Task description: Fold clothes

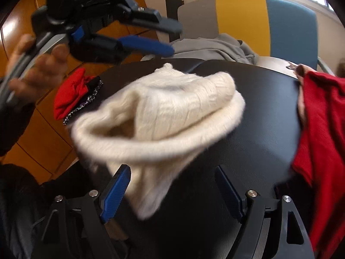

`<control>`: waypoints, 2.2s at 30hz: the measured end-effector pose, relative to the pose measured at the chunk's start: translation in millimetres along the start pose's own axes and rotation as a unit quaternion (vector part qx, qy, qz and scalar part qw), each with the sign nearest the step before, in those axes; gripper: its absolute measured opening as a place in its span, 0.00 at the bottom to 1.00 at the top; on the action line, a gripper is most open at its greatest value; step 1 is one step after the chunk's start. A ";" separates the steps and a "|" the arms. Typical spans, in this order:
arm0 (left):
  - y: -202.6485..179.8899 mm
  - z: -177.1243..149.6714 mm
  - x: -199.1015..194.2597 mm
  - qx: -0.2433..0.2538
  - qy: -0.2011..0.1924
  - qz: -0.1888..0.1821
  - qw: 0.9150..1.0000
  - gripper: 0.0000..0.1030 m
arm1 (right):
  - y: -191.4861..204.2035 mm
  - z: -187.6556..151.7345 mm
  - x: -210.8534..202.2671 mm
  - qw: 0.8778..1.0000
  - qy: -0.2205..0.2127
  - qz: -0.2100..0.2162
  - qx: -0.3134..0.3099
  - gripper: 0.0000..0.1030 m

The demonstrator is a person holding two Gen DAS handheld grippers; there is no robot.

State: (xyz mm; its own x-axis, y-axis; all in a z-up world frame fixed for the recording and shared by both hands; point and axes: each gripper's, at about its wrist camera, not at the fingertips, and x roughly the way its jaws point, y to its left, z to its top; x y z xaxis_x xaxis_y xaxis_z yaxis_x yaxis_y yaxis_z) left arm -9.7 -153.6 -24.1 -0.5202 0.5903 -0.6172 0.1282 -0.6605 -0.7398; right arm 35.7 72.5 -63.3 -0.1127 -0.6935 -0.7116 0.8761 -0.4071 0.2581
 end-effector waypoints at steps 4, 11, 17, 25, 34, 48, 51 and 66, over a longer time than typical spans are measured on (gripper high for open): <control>20.3 1.3 -44.0 0.017 -0.051 0.017 0.998 0.23 | 4.8 1.4 -31.1 0.999 -0.022 0.022 0.010 0.81; 88.8 -14.1 -92.5 0.000 -0.110 0.072 0.991 0.23 | 54.6 31.5 -29.4 0.996 -0.020 0.081 -0.038 0.80; 97.2 -26.3 -76.3 0.077 -0.102 0.090 0.988 0.23 | 56.4 39.7 30.8 0.992 0.078 0.093 -0.031 0.61; 93.3 -36.0 -42.7 0.161 -0.074 0.083 0.981 0.25 | 39.1 27.9 28.5 0.978 0.050 0.187 0.072 0.07; 116.6 -40.4 -13.3 0.152 -0.043 0.104 0.982 0.22 | -4.1 -59.9 37.7 0.963 0.049 0.177 0.199 0.12; 96.3 -71.3 -48.6 0.167 -0.118 0.093 0.975 0.23 | -54.7 -9.3 -27.0 0.949 -0.099 0.107 0.279 0.60; 93.7 -80.6 -45.6 0.183 -0.106 0.085 0.974 0.24 | -73.5 8.8 10.8 0.942 -0.077 0.099 0.312 0.58; 81.0 -122.7 -20.6 0.259 -0.038 0.061 0.963 0.25 | -100.1 27.5 20.3 0.962 -0.037 -0.092 0.253 0.12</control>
State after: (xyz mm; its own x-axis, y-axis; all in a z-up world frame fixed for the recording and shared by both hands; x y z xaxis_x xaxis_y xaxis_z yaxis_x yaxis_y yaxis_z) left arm 115.0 -162.3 -104.2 -0.5914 0.4706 -0.6548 -0.2359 -0.8775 -0.4176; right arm -67.2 82.8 -85.6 -0.2948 -0.6146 -0.7317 0.4994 -0.7519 0.4303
